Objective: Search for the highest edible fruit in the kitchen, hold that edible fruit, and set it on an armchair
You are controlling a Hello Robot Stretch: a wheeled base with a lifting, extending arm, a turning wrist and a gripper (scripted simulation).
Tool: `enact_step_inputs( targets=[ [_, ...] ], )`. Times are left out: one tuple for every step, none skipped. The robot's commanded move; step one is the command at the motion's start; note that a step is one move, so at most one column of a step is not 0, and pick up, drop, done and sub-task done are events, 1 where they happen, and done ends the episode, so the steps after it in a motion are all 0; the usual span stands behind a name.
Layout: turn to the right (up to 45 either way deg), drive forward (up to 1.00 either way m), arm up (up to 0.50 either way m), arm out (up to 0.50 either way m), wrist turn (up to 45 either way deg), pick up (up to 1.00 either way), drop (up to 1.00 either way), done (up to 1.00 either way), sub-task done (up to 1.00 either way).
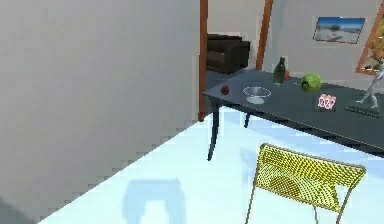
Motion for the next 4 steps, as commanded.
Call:
enact_step_inputs(
  targets=[
    [-3.0,0.00,0.00,0.00,0.0,0.00,0.00,0.00,0.00],
    [0.0,0.45,0.00,0.00,0.0,0.00,0.00,0.00,0.00],
    [-45.0,0.00,0.00,0.00,0.0,0.00,0.00,0.00,0.00],
    [-45.0,0.00,0.00,0.00,0.0,0.00,0.00,0.00,0.00]
  ],
)
